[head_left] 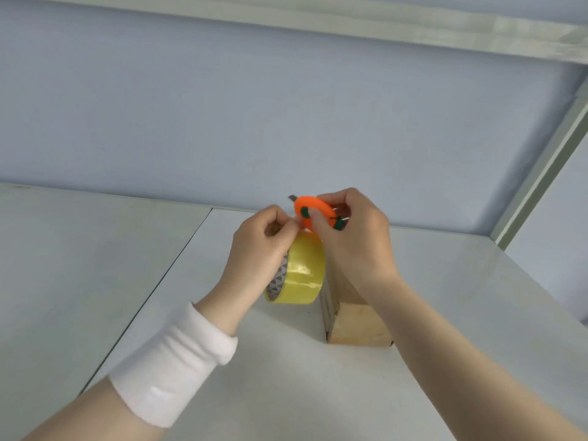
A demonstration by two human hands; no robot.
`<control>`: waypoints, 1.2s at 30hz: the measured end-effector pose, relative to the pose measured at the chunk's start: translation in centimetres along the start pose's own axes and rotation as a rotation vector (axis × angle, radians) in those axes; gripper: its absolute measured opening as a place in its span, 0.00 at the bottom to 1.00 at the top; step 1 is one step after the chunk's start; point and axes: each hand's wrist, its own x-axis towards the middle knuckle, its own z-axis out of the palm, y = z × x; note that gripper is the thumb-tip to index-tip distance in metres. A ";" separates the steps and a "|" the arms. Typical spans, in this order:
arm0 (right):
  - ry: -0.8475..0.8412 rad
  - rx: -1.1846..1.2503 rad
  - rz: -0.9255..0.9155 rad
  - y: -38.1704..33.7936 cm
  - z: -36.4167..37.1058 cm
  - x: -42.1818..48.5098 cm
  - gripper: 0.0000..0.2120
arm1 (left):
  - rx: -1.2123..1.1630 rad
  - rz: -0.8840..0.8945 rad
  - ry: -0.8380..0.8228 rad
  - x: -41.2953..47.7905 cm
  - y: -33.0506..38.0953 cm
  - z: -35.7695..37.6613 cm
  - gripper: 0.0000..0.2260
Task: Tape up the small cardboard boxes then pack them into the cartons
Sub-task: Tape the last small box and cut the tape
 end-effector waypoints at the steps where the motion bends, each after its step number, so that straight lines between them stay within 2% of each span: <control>1: 0.043 0.004 0.002 -0.3 -0.7 0.1 0.06 | 0.009 0.030 -0.010 0.2 0.8 0.5 0.14; 4: 0.150 0.016 0.050 -0.8 -2.9 0.3 0.10 | 0.024 0.124 -0.071 0.4 3.3 2.1 0.13; 10: 0.243 0.190 0.346 0.3 -7.9 1.1 0.04 | 0.038 0.199 -0.167 -0.2 6.2 6.0 0.10; 14: 0.234 0.414 0.552 2.1 -10.5 0.7 0.19 | 0.059 0.215 -0.254 -0.7 6.7 8.4 0.11; 15: 0.266 0.453 0.598 2.9 -11.2 0.6 0.18 | 0.055 0.211 -0.263 -0.8 6.8 8.8 0.11; 17: 0.378 0.491 0.669 5.0 -12.6 0.6 0.12 | 0.001 0.179 -0.268 -0.8 6.8 9.4 0.12; 18: 0.408 0.448 0.692 6.4 -13.3 0.3 0.09 | -0.055 0.151 -0.269 -0.8 6.8 9.6 0.11; 20: 0.347 0.208 0.737 9.9 -14.0 -1.2 0.05 | -0.166 0.069 -0.275 -0.7 6.7 9.8 0.09; 22: 0.148 -0.075 0.751 13.3 -13.9 -3.4 0.08 | -0.223 -0.008 -0.287 -0.4 6.4 9.9 0.10; 25: -0.136 -0.361 0.743 15.7 -13.4 -5.7 0.04 | -0.248 -0.130 -0.303 -0.2 5.6 10.2 0.10; 27: -0.224 -0.550 0.700 16.2 -13.3 -5.9 0.10 | -0.257 -0.186 -0.300 -0.2 5.2 10.4 0.08; 29: -0.214 -0.646 0.599 15.4 -13.3 -5.8 0.16 | -0.271 -0.230 -0.293 -0.1 4.9 10.4 0.05; 30: -0.164 -0.582 0.513 14.3 -13.3 -5.8 0.17 | -0.287 -0.253 -0.294 0.1 4.9 10.3 0.06; 32: -0.087 -0.233 0.335 11.6 -13.1 -6.0 0.12 | -0.308 -0.276 -0.302 0.6 4.8 10.1 0.07; 34: -0.169 0.148 0.261 8.0 -12.4 -6.5 0.11 | -0.291 -0.283 -0.302 1.1 4.9 10.1 0.07; 36: -0.258 0.296 0.229 6.1 -11.5 -6.9 0.12 | -0.253 -0.288 -0.299 1.7 5.0 10.2 0.07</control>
